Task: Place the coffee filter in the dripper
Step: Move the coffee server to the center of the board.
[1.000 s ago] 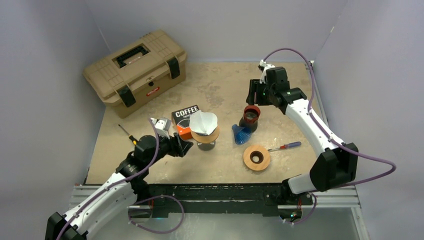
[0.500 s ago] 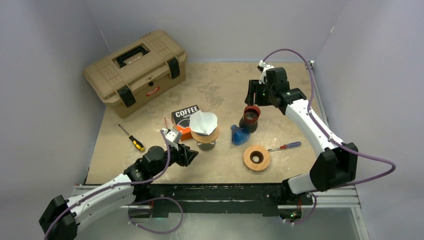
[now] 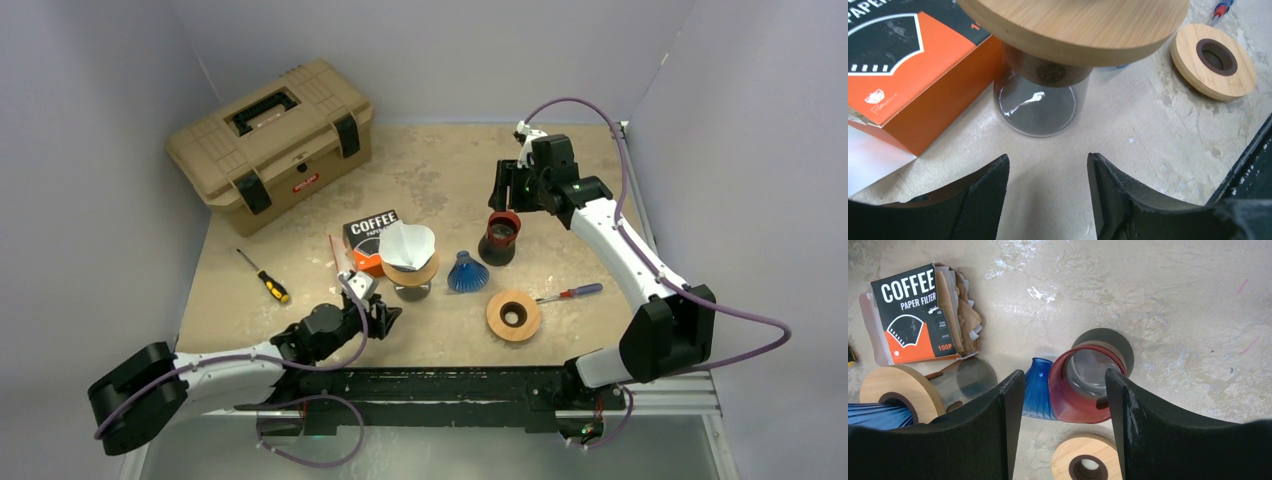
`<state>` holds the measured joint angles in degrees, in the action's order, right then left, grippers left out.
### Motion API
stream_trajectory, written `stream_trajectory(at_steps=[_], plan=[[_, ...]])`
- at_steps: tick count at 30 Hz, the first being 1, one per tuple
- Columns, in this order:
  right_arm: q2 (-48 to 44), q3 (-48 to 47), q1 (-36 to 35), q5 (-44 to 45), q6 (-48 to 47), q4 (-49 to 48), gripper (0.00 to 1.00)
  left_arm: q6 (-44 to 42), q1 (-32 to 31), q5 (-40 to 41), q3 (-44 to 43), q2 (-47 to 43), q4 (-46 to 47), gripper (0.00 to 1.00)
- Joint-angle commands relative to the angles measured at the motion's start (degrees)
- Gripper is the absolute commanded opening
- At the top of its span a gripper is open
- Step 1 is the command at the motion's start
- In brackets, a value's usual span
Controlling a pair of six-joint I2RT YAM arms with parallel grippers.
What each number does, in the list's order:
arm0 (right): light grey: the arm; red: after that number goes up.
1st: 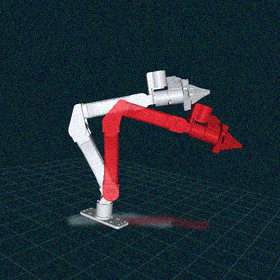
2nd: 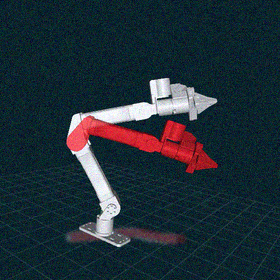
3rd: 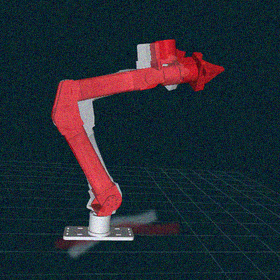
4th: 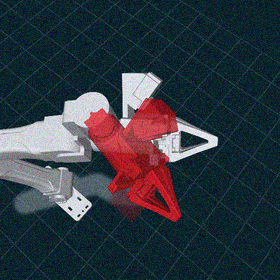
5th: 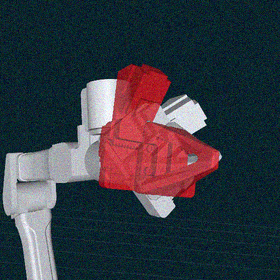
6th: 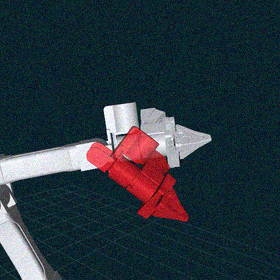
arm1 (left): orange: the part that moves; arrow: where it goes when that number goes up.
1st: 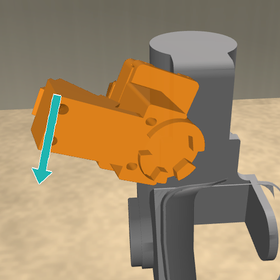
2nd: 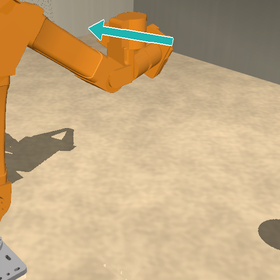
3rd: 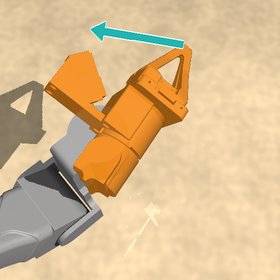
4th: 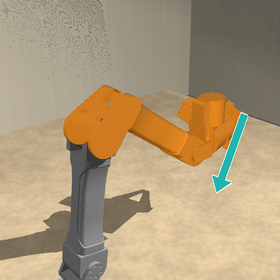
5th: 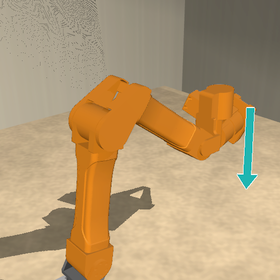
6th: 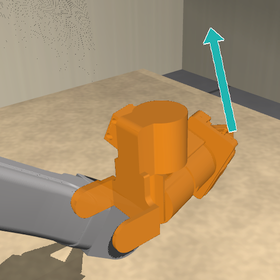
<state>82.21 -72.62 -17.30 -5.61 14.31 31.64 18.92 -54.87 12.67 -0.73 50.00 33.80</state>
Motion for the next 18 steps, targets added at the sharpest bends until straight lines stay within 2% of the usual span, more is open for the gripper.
stream_trajectory(at_steps=[1, 6, 18], plan=[[-0.08, -1.21, -0.1, -0.81, -0.59, -1.58, 0.63, -3.99, -0.5, 2.13, 3.43, 4.48, 14.91, 0.6], [0.07, -1.29, -0.1, -0.9, -0.59, -1.58, 0.63, -4.79, -0.67, 1.17, 3.38, 10.39, 20.44, 0.67], [-0.45, -1.38, -0.1, -0.55, -0.76, -1.59, 0.63, -8.51, -1.11, 1.81, 1.24, 24.69, 32.93, 0.7]])
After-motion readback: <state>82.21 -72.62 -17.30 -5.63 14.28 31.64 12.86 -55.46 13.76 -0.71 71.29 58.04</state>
